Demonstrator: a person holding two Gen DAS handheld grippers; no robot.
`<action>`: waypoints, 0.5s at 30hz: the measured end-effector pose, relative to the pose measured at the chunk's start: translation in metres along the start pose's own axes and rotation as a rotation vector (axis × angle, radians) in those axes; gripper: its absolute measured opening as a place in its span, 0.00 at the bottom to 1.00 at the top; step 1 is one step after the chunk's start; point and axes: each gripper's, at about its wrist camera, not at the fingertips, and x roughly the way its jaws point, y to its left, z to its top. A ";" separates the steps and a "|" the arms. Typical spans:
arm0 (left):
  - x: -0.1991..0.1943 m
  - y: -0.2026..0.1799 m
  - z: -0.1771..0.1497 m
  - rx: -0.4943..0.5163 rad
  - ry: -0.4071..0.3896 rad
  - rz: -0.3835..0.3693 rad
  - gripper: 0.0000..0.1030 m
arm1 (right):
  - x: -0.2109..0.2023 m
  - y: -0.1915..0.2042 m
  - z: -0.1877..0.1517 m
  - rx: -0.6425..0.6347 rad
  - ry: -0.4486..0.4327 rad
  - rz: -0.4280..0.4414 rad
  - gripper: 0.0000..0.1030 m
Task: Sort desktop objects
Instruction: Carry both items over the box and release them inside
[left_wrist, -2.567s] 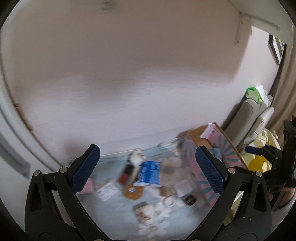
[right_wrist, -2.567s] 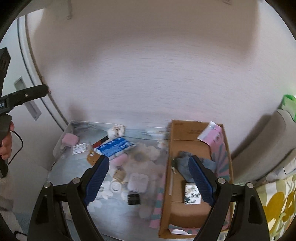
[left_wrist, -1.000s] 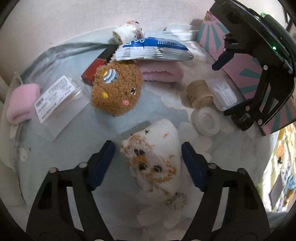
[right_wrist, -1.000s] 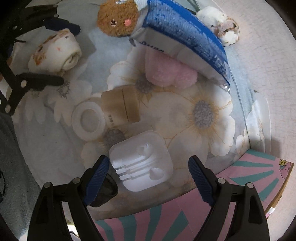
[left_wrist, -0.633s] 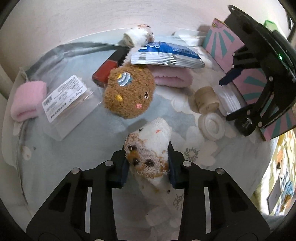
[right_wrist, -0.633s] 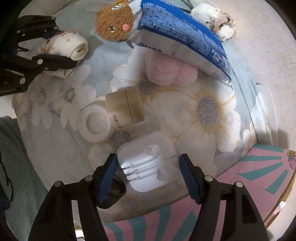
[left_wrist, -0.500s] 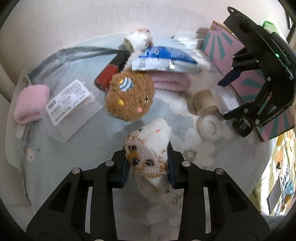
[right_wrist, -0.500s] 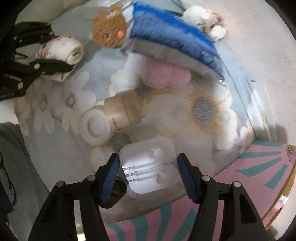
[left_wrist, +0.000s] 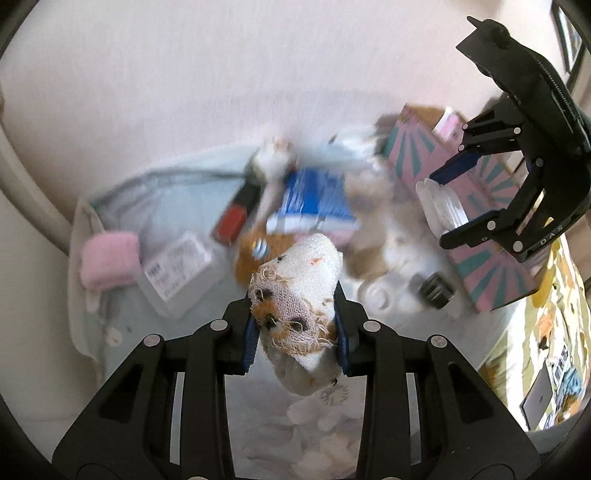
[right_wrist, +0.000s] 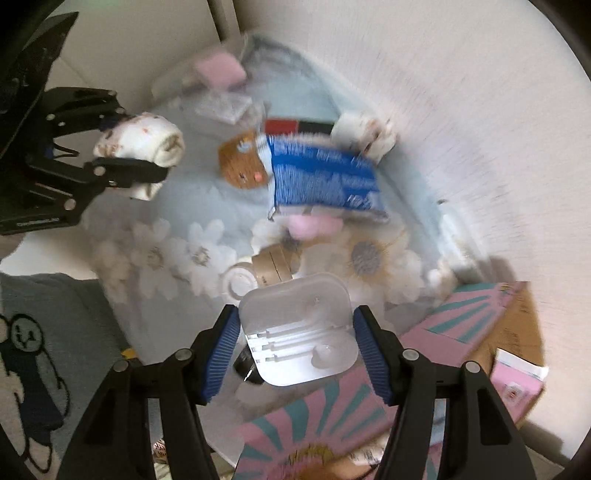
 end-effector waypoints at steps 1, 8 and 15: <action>-0.003 -0.008 0.010 0.006 -0.014 -0.001 0.29 | -0.010 -0.018 0.026 0.000 -0.010 -0.003 0.57; -0.042 -0.047 0.060 0.086 -0.085 -0.035 0.29 | -0.058 -0.020 0.008 0.009 -0.046 -0.048 0.57; -0.045 -0.112 0.110 0.201 -0.120 -0.102 0.29 | -0.083 -0.030 -0.049 0.053 -0.005 -0.091 0.57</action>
